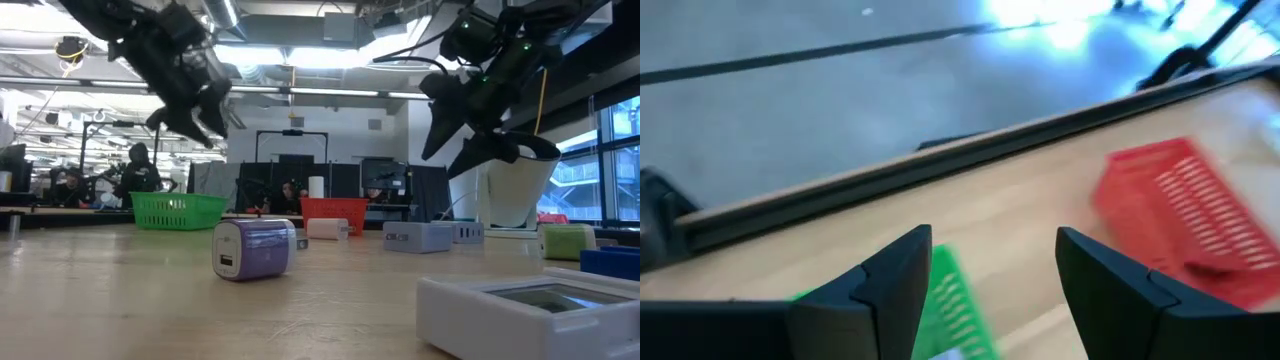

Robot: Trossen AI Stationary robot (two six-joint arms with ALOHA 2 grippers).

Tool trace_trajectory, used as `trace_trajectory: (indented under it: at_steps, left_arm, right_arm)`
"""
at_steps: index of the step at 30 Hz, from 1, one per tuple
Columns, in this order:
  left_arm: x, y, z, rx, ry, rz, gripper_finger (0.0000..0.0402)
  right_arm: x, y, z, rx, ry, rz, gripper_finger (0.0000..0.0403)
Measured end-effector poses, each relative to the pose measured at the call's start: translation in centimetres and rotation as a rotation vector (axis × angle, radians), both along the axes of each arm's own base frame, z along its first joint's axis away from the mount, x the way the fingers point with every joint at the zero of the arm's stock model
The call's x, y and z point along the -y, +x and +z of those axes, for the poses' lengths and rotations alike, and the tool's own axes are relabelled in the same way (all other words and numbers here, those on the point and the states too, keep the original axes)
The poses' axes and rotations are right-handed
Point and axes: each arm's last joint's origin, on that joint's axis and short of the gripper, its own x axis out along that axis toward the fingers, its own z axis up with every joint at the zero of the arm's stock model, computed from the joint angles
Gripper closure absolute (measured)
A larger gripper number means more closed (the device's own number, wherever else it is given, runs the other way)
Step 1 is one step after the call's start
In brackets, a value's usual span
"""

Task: Pick & Place Office items
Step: Put the top light blue charger adapter into the green bin

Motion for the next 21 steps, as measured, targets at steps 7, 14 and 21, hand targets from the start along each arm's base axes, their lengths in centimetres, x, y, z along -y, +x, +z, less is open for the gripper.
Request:
trace_trajectory:
  at_steps: [7,14,21]
  left_arm:
    - [1.2,0.1,1.3,0.049,0.046,-0.042,0.0192]
    - [1.4,0.2,1.4,0.045,0.052,-0.042,0.0190]
    - [1.4,0.2,1.4,0.044,0.052,-0.041,0.0191]
  right_arm:
    - [-2.4,0.3,-0.6,-0.042,0.071,-0.080,0.0119]
    - [-3.5,1.4,-2.9,-0.172,-0.018,-0.086,0.0119]
    - [-3.5,2.5,-6.5,-0.325,-0.065,-0.109,0.0119]
